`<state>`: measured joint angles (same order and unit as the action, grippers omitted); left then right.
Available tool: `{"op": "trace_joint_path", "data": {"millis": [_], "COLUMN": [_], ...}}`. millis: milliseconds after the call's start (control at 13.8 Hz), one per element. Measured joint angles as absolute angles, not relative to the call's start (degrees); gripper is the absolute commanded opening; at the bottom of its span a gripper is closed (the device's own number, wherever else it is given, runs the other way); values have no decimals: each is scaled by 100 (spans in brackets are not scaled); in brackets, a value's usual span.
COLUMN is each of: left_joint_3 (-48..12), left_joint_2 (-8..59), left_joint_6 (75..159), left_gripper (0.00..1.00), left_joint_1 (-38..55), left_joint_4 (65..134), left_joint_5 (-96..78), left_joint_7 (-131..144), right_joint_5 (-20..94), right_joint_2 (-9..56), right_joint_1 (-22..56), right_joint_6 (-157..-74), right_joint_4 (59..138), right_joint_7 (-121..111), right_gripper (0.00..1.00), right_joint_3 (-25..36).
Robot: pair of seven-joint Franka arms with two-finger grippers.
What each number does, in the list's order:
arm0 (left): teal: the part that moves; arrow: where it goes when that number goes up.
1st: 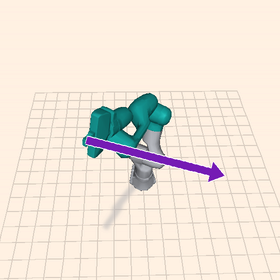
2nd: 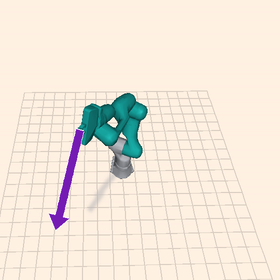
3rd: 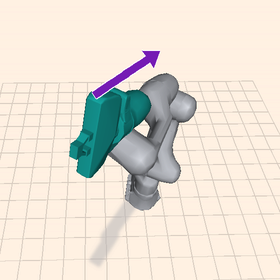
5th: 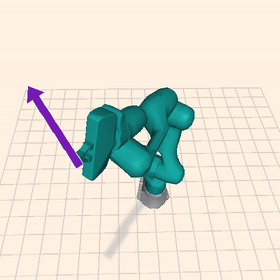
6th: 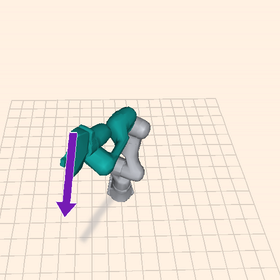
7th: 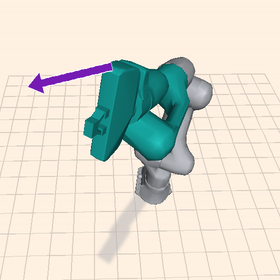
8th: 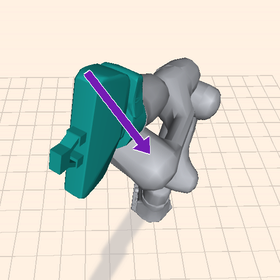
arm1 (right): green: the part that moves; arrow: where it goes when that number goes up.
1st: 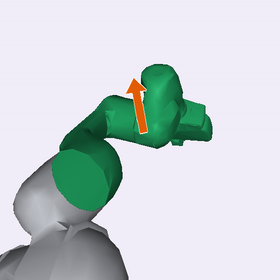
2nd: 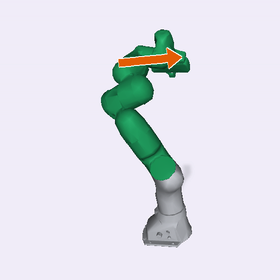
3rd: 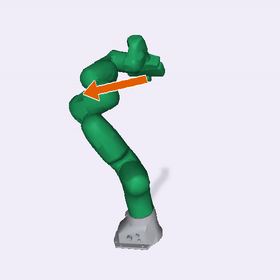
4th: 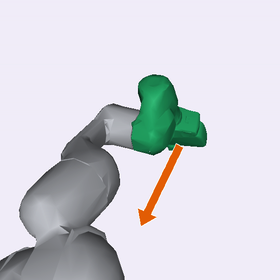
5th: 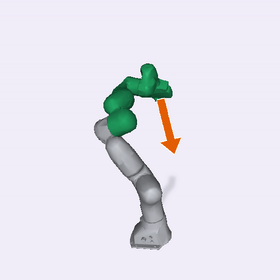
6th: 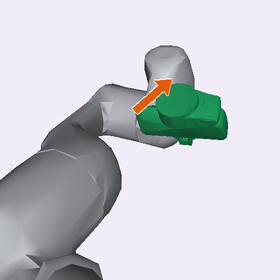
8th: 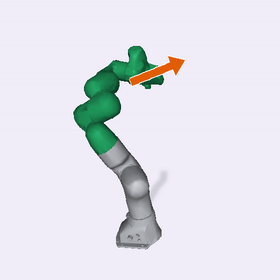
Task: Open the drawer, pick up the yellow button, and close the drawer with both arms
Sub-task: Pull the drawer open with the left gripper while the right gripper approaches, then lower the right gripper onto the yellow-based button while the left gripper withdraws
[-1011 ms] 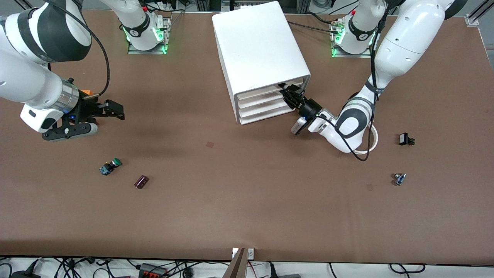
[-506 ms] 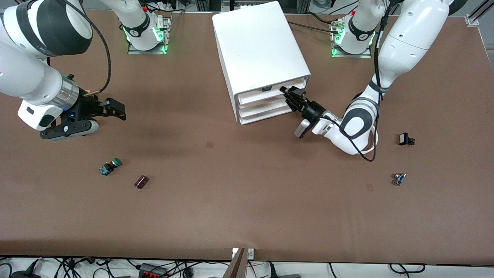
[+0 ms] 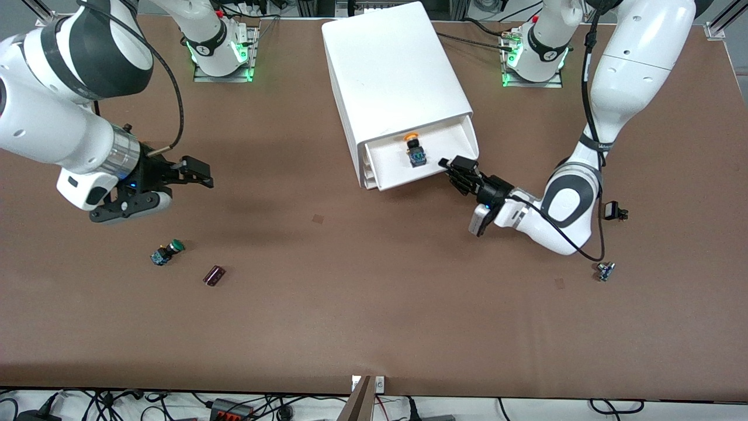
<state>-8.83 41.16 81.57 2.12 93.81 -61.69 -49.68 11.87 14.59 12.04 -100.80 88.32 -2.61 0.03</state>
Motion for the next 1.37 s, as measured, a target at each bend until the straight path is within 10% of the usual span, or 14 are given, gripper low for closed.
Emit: {"op": "trace_joint_path", "data": {"millis": [289,433,1373], "left_joint_3": [-834,-818,-650], "left_joint_2": [4419,4477,3940], "left_joint_6": [8060,8143,8406], "left_gripper": [16,100,100], "left_joint_1": [179,173,-67], "left_joint_4": [8905,8813,7796], "left_joint_5": [-6169,-6169,-4655], "left_joint_7": [-4785,-4759,-2314], "right_joint_5": [1198,1198,640], "right_joint_2": [1788,1902,2522], "right_joint_1": [1733,1912,3936], "right_joint_6": [-10196,-10332,-11402], "right_joint_4": [8313,8157,7601], "right_joint_7": [-209,-153,1753], "right_gripper": [100,100,100], "right_joint_3": [-6,-5,-16]}}
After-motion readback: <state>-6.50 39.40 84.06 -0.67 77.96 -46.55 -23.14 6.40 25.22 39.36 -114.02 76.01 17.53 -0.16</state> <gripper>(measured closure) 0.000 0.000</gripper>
